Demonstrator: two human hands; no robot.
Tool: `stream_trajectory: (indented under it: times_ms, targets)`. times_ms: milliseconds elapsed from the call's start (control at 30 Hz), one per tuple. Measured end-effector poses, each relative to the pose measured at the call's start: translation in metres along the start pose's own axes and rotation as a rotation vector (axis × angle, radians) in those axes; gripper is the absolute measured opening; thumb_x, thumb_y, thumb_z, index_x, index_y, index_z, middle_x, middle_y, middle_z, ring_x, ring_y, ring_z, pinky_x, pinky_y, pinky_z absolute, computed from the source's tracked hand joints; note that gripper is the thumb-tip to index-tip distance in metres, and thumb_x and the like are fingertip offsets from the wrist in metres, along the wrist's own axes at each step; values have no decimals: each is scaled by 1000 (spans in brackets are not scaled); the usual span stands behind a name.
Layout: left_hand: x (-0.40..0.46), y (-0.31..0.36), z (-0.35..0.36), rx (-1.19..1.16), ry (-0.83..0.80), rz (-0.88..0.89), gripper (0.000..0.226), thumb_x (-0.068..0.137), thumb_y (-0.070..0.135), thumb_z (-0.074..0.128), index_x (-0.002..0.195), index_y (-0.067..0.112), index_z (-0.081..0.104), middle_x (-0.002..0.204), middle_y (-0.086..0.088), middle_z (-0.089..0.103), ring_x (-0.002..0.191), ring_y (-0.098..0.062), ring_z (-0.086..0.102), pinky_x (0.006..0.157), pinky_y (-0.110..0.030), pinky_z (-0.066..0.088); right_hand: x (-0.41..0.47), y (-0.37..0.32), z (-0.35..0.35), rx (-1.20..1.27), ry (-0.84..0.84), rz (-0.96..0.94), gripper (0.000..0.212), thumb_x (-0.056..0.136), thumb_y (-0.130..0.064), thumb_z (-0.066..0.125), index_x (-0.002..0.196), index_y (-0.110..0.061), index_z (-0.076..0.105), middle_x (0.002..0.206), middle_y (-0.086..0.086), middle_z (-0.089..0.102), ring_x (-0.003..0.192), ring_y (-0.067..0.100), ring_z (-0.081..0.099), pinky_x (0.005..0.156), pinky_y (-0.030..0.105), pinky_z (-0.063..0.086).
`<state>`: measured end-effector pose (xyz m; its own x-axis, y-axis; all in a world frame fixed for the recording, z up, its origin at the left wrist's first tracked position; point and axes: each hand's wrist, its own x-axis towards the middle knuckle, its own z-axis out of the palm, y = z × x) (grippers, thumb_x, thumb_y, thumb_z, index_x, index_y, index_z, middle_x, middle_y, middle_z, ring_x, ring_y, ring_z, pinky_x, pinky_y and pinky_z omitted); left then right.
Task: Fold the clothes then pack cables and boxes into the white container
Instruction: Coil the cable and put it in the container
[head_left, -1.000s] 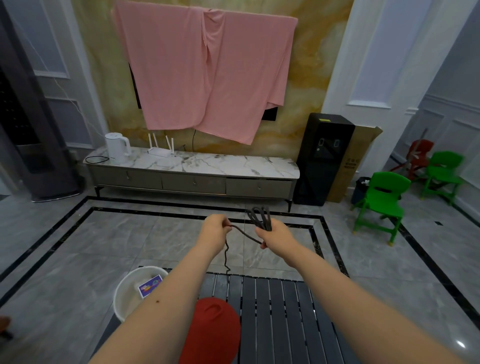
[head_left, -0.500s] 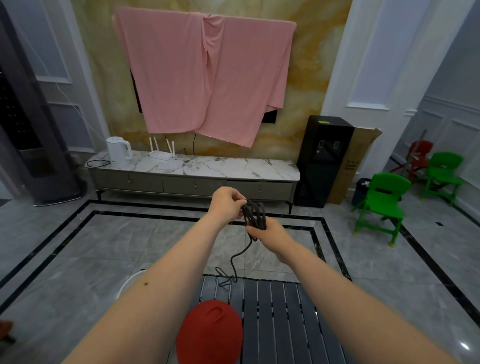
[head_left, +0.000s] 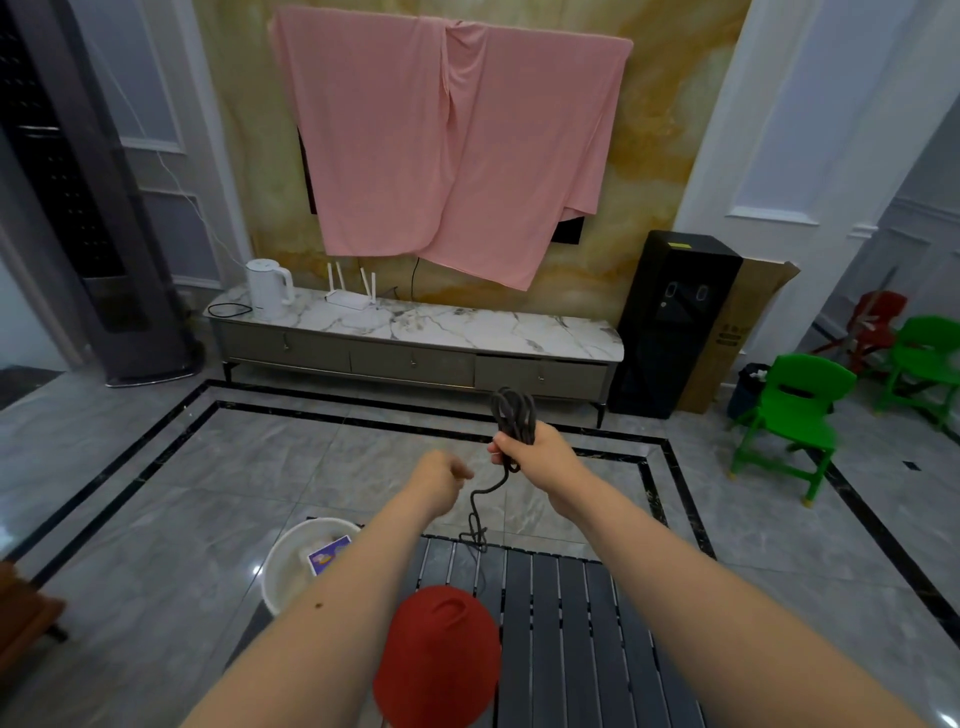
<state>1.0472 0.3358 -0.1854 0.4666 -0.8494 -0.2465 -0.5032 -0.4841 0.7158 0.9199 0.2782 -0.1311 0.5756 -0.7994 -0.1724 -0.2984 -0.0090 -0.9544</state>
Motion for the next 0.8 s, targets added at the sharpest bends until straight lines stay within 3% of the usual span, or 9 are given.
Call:
stream_trajectory:
  times_ms: [100,200,267,400,500,567,700,800]
  targets:
    - [-4,-9,10,131,-21,25,29,96,5,49,121,0,62,123,-18,63,116,-27,58,96,-30,44,-1,-6,4,28,-53,-14,10,97,-12,50,91,-11,58,82,-1,64,74,7,62,71,20,47]
    - [-5,-12,14,144,10,-2,26,94,11,54,109,-7,63,95,-23,65,95,-30,61,89,-36,46,-3,-8,5,27,-97,-24,12,96,-14,52,86,-13,59,81,-2,64,73,7,63,72,20,49]
    - [-5,-14,12,132,65,-11,24,93,11,56,105,-8,63,76,-12,56,80,-23,53,86,-37,47,-3,-9,0,45,-114,-16,8,96,-14,52,95,-13,60,81,-2,63,71,6,62,63,14,49]
    - [-6,-9,-5,-68,180,-15,11,86,9,66,78,3,61,66,-8,57,64,-22,56,74,-37,53,-5,-4,-15,-85,-121,13,11,95,-15,54,84,-17,55,72,-2,55,61,7,52,58,19,41]
    - [-3,3,-24,-192,226,-7,29,79,8,74,60,10,53,54,-7,56,48,-16,55,56,-28,52,-7,5,-21,-225,-141,27,14,95,-14,52,81,-14,50,68,-1,49,59,8,46,55,19,36]
    - [-1,15,-30,-221,214,3,29,77,6,76,57,10,55,52,-8,57,44,-15,57,54,-26,54,-7,10,-19,-264,-149,40,8,94,-14,51,86,-12,51,68,-2,47,60,8,44,55,18,34]
    - [2,34,-34,-305,213,-35,27,79,5,74,59,10,57,55,-8,61,35,-5,58,44,-17,52,-6,14,-8,-293,-167,12,16,94,-13,52,79,-16,47,66,-3,43,59,8,39,55,18,33]
    - [2,43,-37,-411,199,-99,23,80,0,71,62,8,58,56,-10,61,34,-7,58,54,-23,58,-5,15,-6,-268,-180,-6,7,93,-11,52,86,-13,50,67,-2,46,59,8,41,51,13,37]
